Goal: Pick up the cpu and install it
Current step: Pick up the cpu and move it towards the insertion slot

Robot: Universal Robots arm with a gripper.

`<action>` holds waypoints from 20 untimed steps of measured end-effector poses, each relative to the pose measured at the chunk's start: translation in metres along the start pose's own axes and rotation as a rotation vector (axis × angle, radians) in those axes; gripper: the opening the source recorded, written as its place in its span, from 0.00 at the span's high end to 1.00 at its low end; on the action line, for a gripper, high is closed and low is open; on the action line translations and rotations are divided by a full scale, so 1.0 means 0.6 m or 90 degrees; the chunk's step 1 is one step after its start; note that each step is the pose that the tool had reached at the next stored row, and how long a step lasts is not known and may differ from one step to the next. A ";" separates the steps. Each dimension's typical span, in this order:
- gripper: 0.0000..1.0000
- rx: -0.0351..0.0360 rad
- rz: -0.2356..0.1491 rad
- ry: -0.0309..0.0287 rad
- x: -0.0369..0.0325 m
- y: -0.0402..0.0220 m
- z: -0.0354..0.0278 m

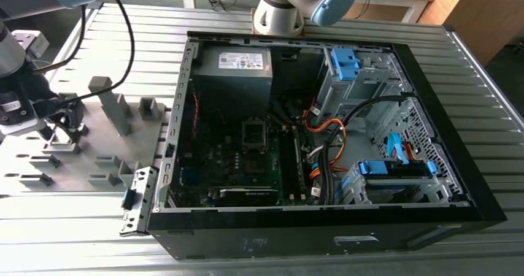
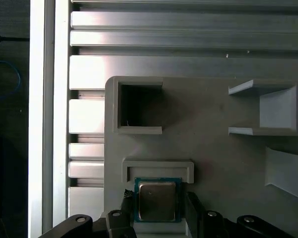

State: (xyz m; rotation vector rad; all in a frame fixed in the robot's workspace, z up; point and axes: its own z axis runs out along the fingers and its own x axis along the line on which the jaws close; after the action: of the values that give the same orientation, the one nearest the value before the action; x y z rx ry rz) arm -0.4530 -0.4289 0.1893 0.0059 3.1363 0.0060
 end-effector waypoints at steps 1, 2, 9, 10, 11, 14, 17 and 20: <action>0.47 -0.0001 0.000 0.0000 0.000 0.001 0.001; 0.47 -0.0001 0.000 0.0000 0.000 0.001 0.001; 0.47 -0.0001 0.000 0.0002 0.001 0.005 0.004; 0.47 -0.0001 0.000 0.0002 0.001 0.005 0.004; 0.47 -0.0001 0.000 0.0001 0.001 0.006 0.005; 0.47 -0.0001 0.000 0.0001 0.002 0.006 0.006; 0.47 -0.0001 0.000 0.0000 0.002 0.007 0.007; 0.47 0.0000 0.000 0.0001 0.004 0.007 0.007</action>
State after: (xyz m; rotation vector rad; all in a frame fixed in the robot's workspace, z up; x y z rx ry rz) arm -0.4552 -0.4247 0.1849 0.0057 3.1364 0.0059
